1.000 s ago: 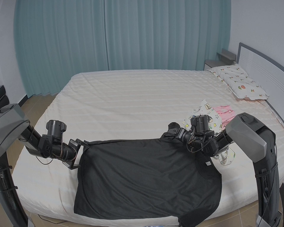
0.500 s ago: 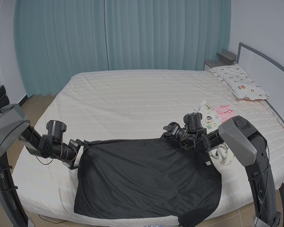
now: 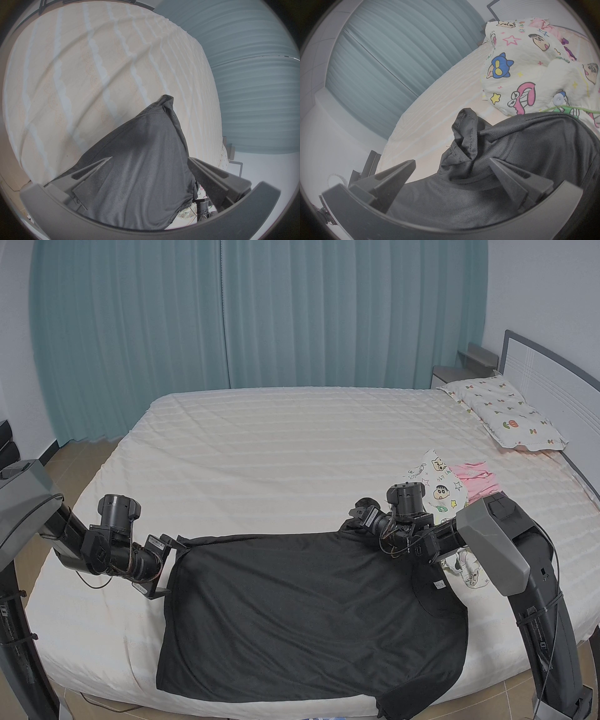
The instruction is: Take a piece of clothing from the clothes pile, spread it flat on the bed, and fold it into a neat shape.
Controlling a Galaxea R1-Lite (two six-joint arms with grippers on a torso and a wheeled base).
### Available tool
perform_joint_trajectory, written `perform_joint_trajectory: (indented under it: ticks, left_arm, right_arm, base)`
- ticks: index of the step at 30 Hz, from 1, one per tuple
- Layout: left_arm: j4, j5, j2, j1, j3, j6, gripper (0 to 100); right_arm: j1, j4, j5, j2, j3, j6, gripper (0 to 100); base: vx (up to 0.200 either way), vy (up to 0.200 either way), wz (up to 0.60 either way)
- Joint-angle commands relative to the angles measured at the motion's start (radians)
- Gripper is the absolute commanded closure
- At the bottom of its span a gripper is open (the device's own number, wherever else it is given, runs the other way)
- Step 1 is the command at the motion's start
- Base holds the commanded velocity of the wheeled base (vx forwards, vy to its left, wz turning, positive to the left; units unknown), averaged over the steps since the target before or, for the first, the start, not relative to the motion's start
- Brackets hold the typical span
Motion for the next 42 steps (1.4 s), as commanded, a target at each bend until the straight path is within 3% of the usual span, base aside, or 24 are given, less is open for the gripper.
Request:
perform_joint_trajectory:
  ticks: [1, 15, 24, 25, 31, 42]
  left_arm:
    - [0.001, 0.0, 0.002, 0.0, 0.0, 0.0, 0]
    - [0.001, 0.0, 0.001, 0.0, 0.0, -0.002, 0]
    - [0.001, 0.0, 0.001, 0.0, 0.0, -0.002, 0]
    - [0.001, 0.0, 0.001, 0.0, 0.0, -0.002, 0]
    - [0.001, 0.0, 0.001, 0.0, 0.0, -0.003, 0]
    - [0.001, -0.002, 0.001, 0.0, 0.0, -0.002, 0]
  right_arm:
    - [0.0, 0.001, -0.01, 0.036, -0.038, 0.0, 100]
    - [0.014, -0.016, -0.026, 0.03, -0.163, 0.049, 100]
    - [0.004, 0.006, -0.044, 0.018, -0.1, 0.016, 100]
    - [0.002, 0.006, -0.044, 0.021, -0.089, 0.005, 0]
    - [0.002, -0.005, -0.045, 0.029, -0.043, -0.047, 0]
    - [0.0, 0.004, -0.045, 0.075, -0.111, -0.015, 0]
  base:
    - [0.0, 0.0, 0.0]
    - [0.0, 0.0, 0.0]
    - [0.0, 0.0, 0.0]
    - [0.0, 0.0, 0.0]
    - [0.0, 0.0, 0.0]
    - [0.0, 0.0, 0.0]
